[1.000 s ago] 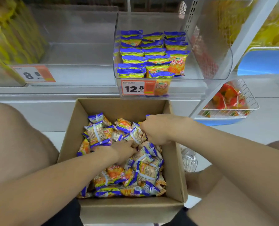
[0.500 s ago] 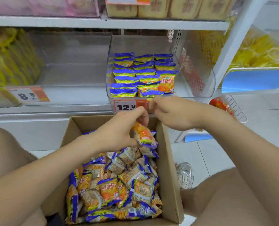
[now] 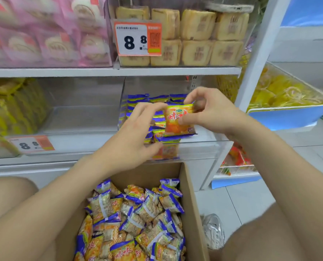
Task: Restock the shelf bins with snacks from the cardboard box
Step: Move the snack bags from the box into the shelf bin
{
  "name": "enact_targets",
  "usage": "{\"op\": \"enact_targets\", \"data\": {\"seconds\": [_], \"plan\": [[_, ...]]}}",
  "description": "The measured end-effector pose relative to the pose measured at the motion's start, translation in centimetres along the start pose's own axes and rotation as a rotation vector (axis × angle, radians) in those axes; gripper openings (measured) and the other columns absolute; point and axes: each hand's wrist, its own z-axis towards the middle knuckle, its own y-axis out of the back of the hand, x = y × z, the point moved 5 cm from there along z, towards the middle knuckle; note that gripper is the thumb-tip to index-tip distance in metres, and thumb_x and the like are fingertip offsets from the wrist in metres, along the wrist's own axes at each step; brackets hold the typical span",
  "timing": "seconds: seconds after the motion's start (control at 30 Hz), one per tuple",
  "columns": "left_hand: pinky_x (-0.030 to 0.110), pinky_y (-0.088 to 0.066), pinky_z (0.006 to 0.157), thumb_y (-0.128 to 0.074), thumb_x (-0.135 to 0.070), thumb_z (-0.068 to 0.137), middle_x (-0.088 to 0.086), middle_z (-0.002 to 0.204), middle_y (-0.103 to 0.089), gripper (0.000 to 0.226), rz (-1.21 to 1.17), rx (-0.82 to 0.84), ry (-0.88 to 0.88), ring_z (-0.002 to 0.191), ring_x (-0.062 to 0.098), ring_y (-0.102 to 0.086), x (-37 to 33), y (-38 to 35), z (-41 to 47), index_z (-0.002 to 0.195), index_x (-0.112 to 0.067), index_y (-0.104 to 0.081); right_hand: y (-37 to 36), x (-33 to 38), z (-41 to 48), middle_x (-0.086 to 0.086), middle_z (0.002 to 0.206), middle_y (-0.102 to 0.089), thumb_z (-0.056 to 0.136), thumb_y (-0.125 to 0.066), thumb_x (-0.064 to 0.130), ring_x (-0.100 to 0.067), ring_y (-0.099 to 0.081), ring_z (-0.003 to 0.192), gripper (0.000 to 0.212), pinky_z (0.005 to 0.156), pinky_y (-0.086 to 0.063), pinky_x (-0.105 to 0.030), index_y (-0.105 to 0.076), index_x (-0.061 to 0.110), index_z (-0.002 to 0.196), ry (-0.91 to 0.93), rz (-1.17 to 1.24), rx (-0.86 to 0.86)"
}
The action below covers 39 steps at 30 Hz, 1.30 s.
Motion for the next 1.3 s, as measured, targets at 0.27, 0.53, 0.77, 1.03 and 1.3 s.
{"op": "enact_targets", "data": {"seconds": [0.27, 0.53, 0.77, 1.03, 1.3], "plan": [[0.047, -0.047, 0.105, -0.047, -0.057, 0.101, -0.003, 0.148, -0.044, 0.047, 0.38, 0.209, 0.04, 0.132, 0.023, -0.051, 3.4, -4.0, 1.1, 0.136, -0.027, -0.058, 2.1, -5.2, 6.4, -0.002, 0.122, -0.066, 0.072, -0.087, 0.032, -0.027, -0.061, 0.116, 0.054, 0.096, -0.049, -0.034, -0.065, 0.03, 0.122, 0.067, -0.652, 0.011], [0.045, -0.045, 0.102, -0.024, -0.071, 0.1, -0.001, 0.143, -0.043, 0.065, 0.535, 0.251, 0.041, 0.125, 0.025, -0.047, 4.6, -5.8, 1.9, 0.135, -0.028, -0.058, -2.9, -9.4, 9.8, -0.011, 0.134, -0.051, 0.078, -0.083, 0.016, -0.03, -0.051, 0.123, 0.077, 0.09, -0.043, -0.032, -0.045, 0.018, 0.145, 0.026, -0.78, 0.259], [0.047, -0.044, 0.102, -0.019, -0.068, 0.099, 0.004, 0.148, -0.044, 0.068, 0.543, 0.253, 0.017, 0.126, 0.029, -0.049, 4.9, -5.7, 1.2, 0.136, -0.025, -0.057, -2.8, -9.5, 10.6, -0.013, 0.124, -0.059, 0.074, -0.072, 0.011, -0.028, -0.051, 0.118, 0.058, 0.09, -0.047, -0.031, -0.061, 0.014, 0.131, 0.019, -0.779, 0.138], [0.045, -0.042, 0.112, -0.037, -0.058, 0.104, 0.003, 0.157, -0.041, 0.056, 0.472, 0.196, -0.019, 0.144, 0.026, -0.04, 5.1, -5.3, -0.2, 0.146, -0.022, -0.049, -3.0, -8.5, 8.0, -0.018, 0.137, -0.037, 0.077, -0.088, 0.024, -0.043, -0.056, 0.112, 0.083, 0.096, -0.054, -0.051, -0.04, 0.019, 0.146, -0.053, -0.863, 0.083], [0.041, -0.042, 0.06, -0.063, -0.027, 0.092, 0.0, 0.082, -0.052, 0.016, 0.529, -0.08, -0.206, 0.074, 0.026, -0.051, 0.9, -3.9, -3.2, 0.087, -0.017, -0.051, -4.2, 0.0, -0.5, 0.008, 0.076, -0.073, 0.083, -0.065, 0.016, -0.006, -0.067, 0.071, 0.017, 0.079, -0.056, -0.026, -0.078, 0.023, 0.093, 0.274, -0.544, -0.025]]}}
